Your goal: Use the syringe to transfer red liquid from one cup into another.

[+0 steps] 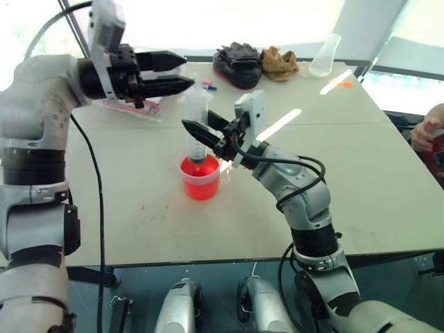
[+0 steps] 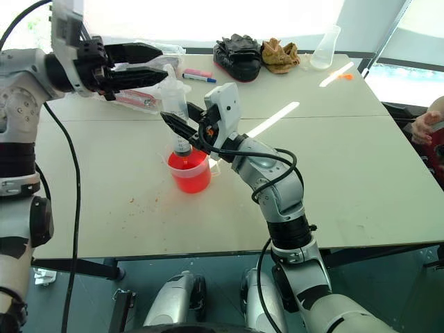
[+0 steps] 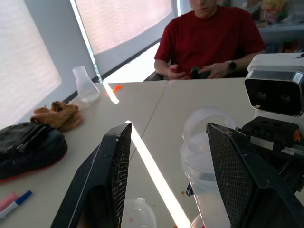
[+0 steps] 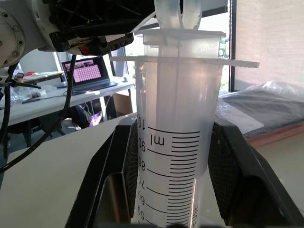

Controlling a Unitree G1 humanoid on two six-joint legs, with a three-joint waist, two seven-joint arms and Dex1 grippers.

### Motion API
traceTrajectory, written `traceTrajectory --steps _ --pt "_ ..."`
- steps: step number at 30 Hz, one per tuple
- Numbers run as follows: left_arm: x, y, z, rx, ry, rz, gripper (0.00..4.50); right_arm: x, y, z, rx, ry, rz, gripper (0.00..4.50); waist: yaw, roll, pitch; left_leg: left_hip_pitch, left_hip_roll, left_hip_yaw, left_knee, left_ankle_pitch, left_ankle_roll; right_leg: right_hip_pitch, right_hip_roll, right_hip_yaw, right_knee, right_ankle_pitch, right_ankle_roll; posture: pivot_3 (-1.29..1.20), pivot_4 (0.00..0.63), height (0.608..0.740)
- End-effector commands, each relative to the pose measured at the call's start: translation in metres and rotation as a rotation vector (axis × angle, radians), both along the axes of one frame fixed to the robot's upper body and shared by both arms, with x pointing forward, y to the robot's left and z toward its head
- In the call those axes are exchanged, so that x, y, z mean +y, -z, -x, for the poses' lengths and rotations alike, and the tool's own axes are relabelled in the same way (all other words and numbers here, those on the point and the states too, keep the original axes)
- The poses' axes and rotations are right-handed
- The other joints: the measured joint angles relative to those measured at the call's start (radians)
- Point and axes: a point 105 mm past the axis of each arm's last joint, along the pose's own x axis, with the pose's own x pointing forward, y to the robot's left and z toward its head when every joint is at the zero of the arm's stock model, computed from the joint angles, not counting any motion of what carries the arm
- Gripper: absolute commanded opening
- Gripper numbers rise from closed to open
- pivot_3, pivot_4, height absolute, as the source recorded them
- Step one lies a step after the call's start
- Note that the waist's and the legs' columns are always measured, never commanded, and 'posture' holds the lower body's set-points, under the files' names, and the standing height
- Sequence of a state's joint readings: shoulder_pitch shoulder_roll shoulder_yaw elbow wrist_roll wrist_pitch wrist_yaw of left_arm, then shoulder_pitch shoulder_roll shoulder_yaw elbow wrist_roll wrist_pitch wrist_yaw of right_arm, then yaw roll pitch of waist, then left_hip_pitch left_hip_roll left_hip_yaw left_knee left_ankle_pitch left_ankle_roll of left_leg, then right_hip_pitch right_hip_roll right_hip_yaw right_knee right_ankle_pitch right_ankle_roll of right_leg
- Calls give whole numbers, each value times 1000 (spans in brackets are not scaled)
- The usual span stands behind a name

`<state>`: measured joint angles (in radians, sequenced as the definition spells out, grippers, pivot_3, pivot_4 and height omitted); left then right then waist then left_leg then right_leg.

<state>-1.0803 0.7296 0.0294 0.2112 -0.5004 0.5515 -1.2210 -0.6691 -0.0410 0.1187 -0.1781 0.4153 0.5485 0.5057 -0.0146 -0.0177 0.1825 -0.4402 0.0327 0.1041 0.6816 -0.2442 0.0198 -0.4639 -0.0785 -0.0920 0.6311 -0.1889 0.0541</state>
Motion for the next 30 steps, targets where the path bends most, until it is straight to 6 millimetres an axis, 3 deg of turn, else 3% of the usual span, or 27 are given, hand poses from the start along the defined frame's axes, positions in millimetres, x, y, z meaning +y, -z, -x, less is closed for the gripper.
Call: traceTrajectory --steps 1,6,16,24,30 --pt "-8 -4 6 -54 27 -19 2585 4 -7 5 -51 -14 -9 1492 0 0 0 0 0 0 0 0 0 0 0 0 0 0 0 0 150 740" --pt "-15 7 -1 -59 21 -28 2585 11 7 5 -130 6 103 1492 -1 0 0 0 0 0 0 0 0 0 0 0 0 0 0 0 150 740" --pt "-9 18 0 -43 4 -51 2585 16 14 5 -153 7 118 1492 -1 0 0 0 0 0 0 0 0 0 0 0 0 0 0 0 150 740" --pt "-9 -20 -6 -135 -48 103 2585 23 23 13 -151 -27 135 1492 1 0 0 0 0 0 1 0 0 0 0 0 0 0 0 0 150 740" --pt "-10 -37 -4 -154 -35 156 2585 24 25 15 -142 -33 134 1492 -1 0 0 0 0 0 1 0 0 0 0 0 0 0 0 0 150 740"
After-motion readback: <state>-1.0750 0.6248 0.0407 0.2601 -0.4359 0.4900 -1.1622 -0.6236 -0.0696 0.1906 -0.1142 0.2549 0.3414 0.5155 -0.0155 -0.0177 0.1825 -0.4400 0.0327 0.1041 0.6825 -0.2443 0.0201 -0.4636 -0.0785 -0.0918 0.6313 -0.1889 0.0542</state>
